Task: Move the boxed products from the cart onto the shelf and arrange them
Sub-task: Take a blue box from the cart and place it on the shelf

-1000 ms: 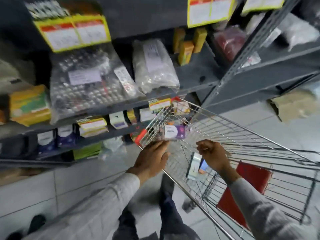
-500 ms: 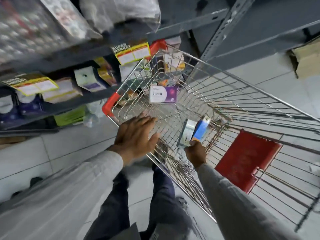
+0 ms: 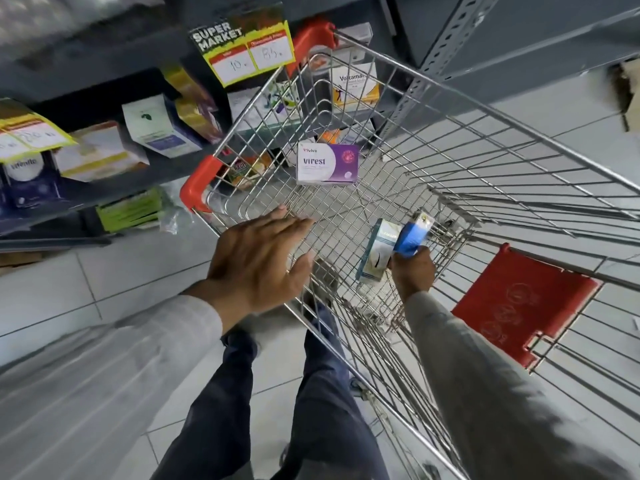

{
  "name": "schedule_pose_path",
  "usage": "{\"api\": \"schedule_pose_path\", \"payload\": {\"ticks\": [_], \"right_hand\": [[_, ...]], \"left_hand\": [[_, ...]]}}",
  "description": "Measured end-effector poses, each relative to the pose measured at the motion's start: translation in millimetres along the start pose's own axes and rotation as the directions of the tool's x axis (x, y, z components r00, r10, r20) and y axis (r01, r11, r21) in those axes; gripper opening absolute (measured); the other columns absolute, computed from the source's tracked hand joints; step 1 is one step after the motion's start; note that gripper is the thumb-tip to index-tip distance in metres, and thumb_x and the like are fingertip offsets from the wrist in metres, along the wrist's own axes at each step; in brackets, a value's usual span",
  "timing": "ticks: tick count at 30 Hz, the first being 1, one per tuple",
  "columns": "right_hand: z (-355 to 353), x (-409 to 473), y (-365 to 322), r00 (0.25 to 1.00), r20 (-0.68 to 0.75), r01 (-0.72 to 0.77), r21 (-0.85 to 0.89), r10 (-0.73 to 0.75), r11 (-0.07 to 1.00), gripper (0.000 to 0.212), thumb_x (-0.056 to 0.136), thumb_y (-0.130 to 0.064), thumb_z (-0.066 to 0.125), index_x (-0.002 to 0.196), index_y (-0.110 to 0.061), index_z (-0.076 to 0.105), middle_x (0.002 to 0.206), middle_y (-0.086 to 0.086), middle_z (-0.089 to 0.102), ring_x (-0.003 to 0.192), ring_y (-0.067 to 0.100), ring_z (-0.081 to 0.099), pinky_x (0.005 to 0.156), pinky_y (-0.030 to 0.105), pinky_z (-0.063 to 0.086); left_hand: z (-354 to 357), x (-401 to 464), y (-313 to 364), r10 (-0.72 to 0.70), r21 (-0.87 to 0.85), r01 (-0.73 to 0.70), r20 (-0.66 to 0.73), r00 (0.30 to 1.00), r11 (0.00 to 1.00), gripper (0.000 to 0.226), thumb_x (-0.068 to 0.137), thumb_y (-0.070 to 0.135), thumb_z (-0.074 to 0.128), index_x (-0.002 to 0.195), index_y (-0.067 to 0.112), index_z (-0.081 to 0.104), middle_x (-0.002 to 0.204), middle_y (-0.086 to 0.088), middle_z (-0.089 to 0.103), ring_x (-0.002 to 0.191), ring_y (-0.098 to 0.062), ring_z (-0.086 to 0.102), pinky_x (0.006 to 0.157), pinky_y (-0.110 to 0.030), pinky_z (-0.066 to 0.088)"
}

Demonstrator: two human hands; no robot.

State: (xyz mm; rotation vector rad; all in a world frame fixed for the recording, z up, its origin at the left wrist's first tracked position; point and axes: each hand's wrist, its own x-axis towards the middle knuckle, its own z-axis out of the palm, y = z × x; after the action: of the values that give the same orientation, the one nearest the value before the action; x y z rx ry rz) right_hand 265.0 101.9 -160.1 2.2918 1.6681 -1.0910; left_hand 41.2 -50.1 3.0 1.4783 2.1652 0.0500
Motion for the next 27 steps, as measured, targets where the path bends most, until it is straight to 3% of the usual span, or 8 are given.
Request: {"api": "schedule_pose_path", "payload": {"ticks": [4,8,12,15,18,22,27], "right_hand": [[10,12,8,1.0,0.01,0.009,0.002,-0.009,1.0,0.034,0.09,-0.022,0.071,0.118,-0.008,0.057,0.113,0.013,0.072,0.089,0.027,0.065,0.08,0.037,0.057],[18,31,21,1.0,-0.012,-0.01,-0.006,0.01,1.0,0.042,0.073,-0.034,0.077,0.108,-0.016,0.062,0.102,0.007,0.076,0.083,0.026,0.072,0.075,0.041,0.064],[-7,9,13,1.0,-0.025,0.003,-0.047,-0.004,0.999,0.042,0.079,-0.021,0.075,0.116,-0.009,0.06,0.099,0.006,0.069,0.09,0.029,0.066,0.073,0.029,0.045],[-33,-16,11,0.993,-0.04,0.107,-0.062,-0.109,0.992,0.045,0.077,-0.029,0.07,0.118,-0.014,0.059,0.105,0.009,0.076,0.093,0.033,0.071,0.072,0.03,0.048],[-66,-43,2,0.962,-0.034,0.263,-0.132,-0.269,0.956,0.045,0.072,-0.042,0.067,0.111,-0.02,0.062,0.095,0.008,0.078,0.085,0.034,0.072,0.072,0.037,0.056],[-126,-103,-40,0.889,-0.037,0.445,-0.161,-0.456,0.881,0.05,0.072,-0.029,0.075,0.121,-0.02,0.066,0.103,0.012,0.078,0.093,0.036,0.073,0.076,0.037,0.053],[-207,-200,-110,0.656,-0.075,0.704,-0.3,-0.751,0.644,0.053,0.072,-0.014,0.077,0.125,-0.011,0.069,0.101,0.018,0.074,0.09,0.042,0.071,0.074,0.04,0.053]], "left_hand": [[3,0,-2,0.002,-0.015,-0.002,-0.019,1.0,1.0,0.065,0.086,0.05,0.039,0.142,0.021,0.055,0.141,-0.001,0.063,0.141,-0.021,0.048,0.108,-0.042,0.046],[6,0,-4,0.006,-0.028,-0.007,-0.048,0.999,1.0,0.064,0.085,0.048,0.041,0.14,0.02,0.057,0.14,-0.001,0.064,0.14,-0.021,0.049,0.108,-0.041,0.046],[6,-2,-1,-0.014,-0.041,0.012,-0.048,0.999,0.999,0.066,0.084,0.049,0.04,0.143,0.021,0.055,0.143,0.0,0.061,0.143,-0.021,0.046,0.111,-0.042,0.043],[3,-5,3,-0.042,-0.043,0.04,-0.035,0.999,0.998,0.069,0.085,0.051,0.039,0.148,0.023,0.048,0.15,0.001,0.055,0.147,-0.021,0.039,0.117,-0.04,0.036],[2,-6,5,-0.034,-0.032,0.034,0.001,0.999,0.999,0.073,0.092,0.057,0.036,0.157,0.023,0.029,0.163,0.0,0.035,0.153,-0.019,0.024,0.121,-0.039,0.025],[-18,-17,4,0.003,-0.104,-0.002,0.009,1.0,0.995,0.074,0.099,0.054,0.037,0.16,0.02,0.013,0.17,-0.003,0.014,0.157,-0.019,0.004,0.127,-0.042,0.007],[-96,-63,-14,0.025,-0.153,-0.072,-0.292,0.956,0.986,0.07,0.1,0.049,0.041,0.16,0.019,0.02,0.168,-0.005,0.022,0.156,-0.019,0.012,0.127,-0.04,0.01]]}}
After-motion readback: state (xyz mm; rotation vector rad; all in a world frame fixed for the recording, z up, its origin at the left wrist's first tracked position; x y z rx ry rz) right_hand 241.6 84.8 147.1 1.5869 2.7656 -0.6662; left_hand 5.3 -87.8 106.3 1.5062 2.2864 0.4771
